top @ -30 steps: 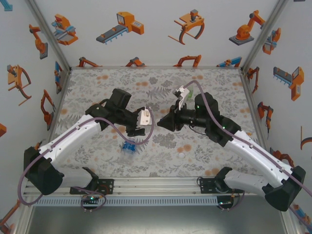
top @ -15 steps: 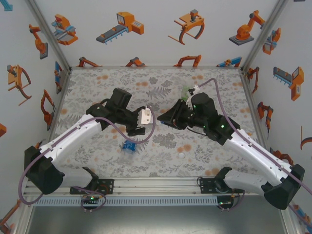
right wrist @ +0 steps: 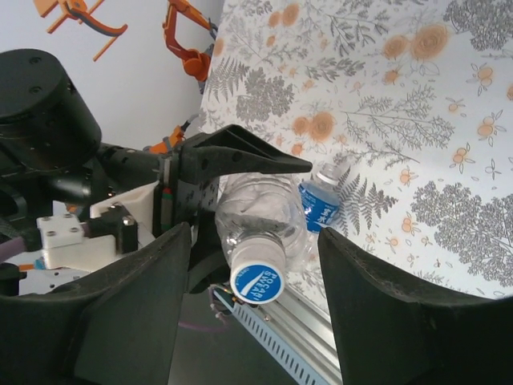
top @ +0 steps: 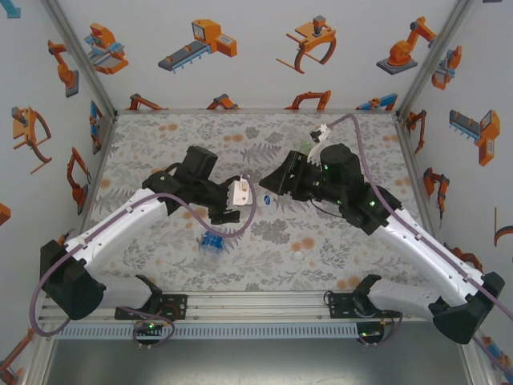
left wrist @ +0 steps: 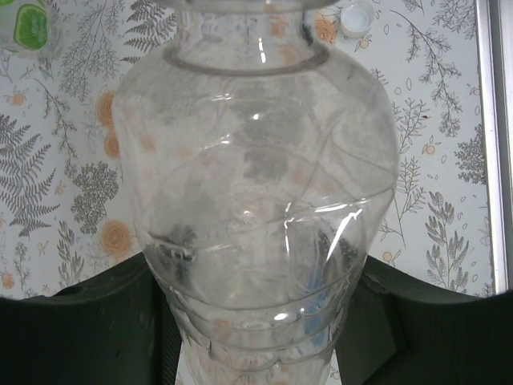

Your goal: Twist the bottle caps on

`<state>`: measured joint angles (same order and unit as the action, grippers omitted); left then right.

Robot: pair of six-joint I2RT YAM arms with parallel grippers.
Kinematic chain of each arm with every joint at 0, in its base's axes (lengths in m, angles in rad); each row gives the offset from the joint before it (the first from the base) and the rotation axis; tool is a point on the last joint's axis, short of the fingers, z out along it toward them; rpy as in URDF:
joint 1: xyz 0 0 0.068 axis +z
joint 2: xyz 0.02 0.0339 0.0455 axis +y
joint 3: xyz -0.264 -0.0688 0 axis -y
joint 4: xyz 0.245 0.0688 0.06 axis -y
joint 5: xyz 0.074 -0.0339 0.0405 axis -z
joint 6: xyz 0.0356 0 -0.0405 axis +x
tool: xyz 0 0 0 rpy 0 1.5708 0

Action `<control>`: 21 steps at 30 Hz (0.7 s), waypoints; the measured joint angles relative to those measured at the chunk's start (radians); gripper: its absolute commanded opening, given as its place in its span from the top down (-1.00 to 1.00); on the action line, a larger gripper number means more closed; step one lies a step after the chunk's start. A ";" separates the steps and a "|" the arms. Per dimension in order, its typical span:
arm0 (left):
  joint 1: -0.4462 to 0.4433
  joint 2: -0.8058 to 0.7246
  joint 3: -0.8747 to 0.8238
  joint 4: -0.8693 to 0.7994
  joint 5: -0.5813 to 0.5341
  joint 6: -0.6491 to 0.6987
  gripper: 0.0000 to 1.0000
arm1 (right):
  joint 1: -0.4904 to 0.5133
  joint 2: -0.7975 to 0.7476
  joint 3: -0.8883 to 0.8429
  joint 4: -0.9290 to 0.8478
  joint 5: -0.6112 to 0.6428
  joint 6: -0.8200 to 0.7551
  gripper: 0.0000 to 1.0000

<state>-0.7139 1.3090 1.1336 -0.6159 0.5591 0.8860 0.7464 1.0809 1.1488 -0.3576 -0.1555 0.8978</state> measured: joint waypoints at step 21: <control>0.000 0.036 0.034 0.056 -0.090 -0.120 1.00 | -0.006 0.108 -0.041 0.085 -0.028 0.188 0.17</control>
<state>-0.7139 1.3449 1.1671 -0.5602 0.4686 0.7658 0.7406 1.1889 1.1080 -0.2722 -0.1837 1.0863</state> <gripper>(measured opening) 0.577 0.432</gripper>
